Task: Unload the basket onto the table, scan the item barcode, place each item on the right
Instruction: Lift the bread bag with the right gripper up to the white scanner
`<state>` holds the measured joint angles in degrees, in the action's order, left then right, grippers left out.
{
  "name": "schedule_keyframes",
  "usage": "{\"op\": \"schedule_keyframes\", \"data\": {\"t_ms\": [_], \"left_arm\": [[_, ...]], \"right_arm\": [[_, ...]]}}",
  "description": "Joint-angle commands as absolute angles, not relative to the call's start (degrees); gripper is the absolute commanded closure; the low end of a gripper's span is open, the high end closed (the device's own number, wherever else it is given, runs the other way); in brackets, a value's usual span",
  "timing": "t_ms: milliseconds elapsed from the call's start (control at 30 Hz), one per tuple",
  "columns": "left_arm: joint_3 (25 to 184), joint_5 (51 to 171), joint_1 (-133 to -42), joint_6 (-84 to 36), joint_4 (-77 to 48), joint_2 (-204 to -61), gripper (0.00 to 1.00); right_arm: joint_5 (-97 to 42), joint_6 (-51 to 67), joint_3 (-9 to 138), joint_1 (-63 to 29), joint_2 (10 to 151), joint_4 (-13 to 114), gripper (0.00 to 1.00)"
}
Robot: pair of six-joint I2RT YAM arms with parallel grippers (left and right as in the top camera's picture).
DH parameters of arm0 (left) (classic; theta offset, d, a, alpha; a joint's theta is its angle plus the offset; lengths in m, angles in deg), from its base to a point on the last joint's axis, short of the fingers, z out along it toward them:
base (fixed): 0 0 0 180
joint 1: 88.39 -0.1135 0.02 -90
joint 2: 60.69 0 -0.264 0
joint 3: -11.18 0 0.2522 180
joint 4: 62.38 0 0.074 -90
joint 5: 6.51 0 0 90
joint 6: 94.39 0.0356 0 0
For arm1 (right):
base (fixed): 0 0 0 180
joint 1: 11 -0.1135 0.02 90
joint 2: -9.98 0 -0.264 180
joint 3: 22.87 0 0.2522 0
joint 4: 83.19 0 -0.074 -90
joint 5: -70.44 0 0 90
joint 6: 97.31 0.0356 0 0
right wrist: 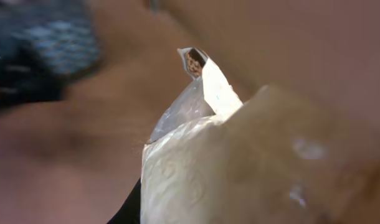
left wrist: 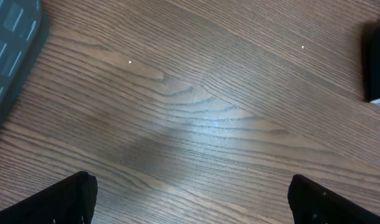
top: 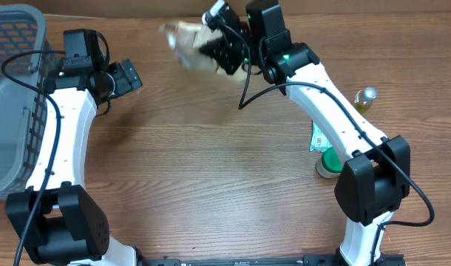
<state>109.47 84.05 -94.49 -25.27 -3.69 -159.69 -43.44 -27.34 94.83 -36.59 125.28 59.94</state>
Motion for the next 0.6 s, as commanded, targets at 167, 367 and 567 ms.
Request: {"op": "schedule_keyframes", "data": {"t_ms": [167, 367, 567], "left_arm": [[110.4, 83.0, -94.4, -25.0, -3.8, -159.3, 0.0], [110.4, 83.0, -94.4, -25.0, -3.9, -159.3, 0.0], [110.4, 83.0, -94.4, -25.0, -3.8, -159.3, 0.0]], "right_arm": [[-23.6, -42.6, 96.1, -36.4, 127.3, 73.2, 0.88], [-21.5, -46.8, 96.1, -36.4, 132.0, 79.7, 0.9], [-21.5, -55.2, 96.1, -36.4, 135.8, 82.3, 0.96]]}}
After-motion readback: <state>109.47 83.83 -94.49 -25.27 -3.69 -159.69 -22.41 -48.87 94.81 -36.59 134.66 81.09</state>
